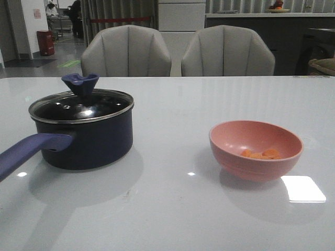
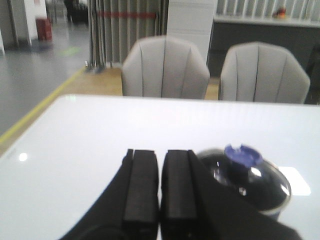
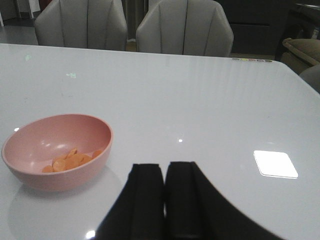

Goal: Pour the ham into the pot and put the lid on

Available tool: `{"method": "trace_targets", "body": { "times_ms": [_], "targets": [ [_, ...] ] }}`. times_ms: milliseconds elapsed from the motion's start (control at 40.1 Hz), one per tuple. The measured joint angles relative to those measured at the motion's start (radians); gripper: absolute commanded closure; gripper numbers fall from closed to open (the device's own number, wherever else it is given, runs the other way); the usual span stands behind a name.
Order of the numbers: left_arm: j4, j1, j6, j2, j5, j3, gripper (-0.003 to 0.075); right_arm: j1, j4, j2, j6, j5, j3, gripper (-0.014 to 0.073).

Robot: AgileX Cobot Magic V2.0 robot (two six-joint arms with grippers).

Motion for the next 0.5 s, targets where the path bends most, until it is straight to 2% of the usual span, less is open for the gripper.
{"method": "trace_targets", "body": {
  "times_ms": [324,424,499],
  "targets": [
    [-0.019,0.000,0.000,0.090,0.052,-0.002,0.0605,0.000,0.000,0.000,0.000,0.000,0.000,0.0433],
    [-0.019,0.000,0.000,0.108,0.052,-0.002,0.0568,0.000,0.000,0.000,0.000,0.000,0.000,0.0433],
    [-0.026,0.000,0.000,0.120,0.052,-0.002,0.0482,0.000,0.000,0.000,0.000,0.000,0.000,0.0433]
  ]
}}
